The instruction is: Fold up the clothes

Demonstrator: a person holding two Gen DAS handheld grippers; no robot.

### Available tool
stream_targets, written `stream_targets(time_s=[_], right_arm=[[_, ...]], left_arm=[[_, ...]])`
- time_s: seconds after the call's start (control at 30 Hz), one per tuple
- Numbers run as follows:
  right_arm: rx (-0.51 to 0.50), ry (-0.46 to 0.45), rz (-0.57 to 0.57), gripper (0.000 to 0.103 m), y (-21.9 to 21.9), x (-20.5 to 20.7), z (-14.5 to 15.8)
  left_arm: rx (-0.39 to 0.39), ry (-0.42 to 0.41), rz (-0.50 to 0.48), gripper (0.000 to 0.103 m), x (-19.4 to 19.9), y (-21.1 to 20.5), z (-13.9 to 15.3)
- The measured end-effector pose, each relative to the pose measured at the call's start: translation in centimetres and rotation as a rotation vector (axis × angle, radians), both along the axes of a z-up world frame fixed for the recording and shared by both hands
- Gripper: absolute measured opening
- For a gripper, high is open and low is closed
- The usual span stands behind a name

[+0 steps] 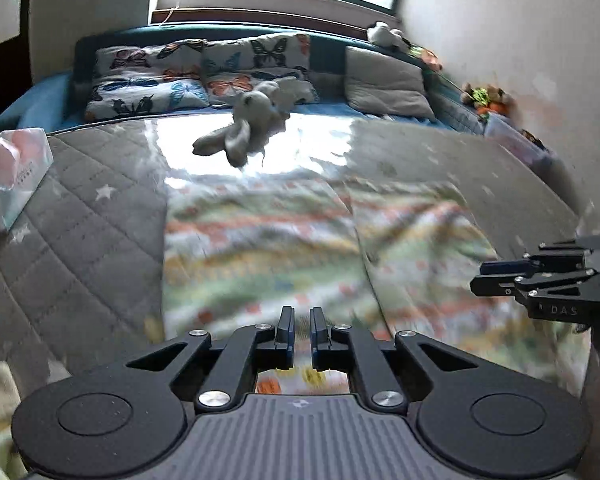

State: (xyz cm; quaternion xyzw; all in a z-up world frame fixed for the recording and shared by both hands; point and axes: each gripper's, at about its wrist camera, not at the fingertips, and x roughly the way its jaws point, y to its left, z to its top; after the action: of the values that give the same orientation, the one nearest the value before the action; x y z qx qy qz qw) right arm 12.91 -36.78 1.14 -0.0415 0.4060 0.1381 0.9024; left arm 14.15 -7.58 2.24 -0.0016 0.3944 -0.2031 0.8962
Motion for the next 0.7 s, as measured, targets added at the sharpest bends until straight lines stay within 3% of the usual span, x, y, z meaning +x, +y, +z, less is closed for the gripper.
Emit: stream_targets(time_s=[0.23, 0.37, 0.7], right_arm=[[-0.055, -0.003, 0.028, 0.027, 0.4, -3.7, -0.6], [-0.082, -0.027, 0.044, 0.027, 0.4, -5.5, 0.1], [-0.053, -0.033, 0.135, 0.035, 2.3, -10.7, 0.0]], left_arm=[[-0.021, 0.001, 0.017, 0.013, -3.2, 0.8, -1.2], [-0.026, -0.015, 0.029, 0.027, -5.0, 1.0, -0.6], [0.041, -0.070, -0.036, 0.029, -9.4, -0.5, -0.2]])
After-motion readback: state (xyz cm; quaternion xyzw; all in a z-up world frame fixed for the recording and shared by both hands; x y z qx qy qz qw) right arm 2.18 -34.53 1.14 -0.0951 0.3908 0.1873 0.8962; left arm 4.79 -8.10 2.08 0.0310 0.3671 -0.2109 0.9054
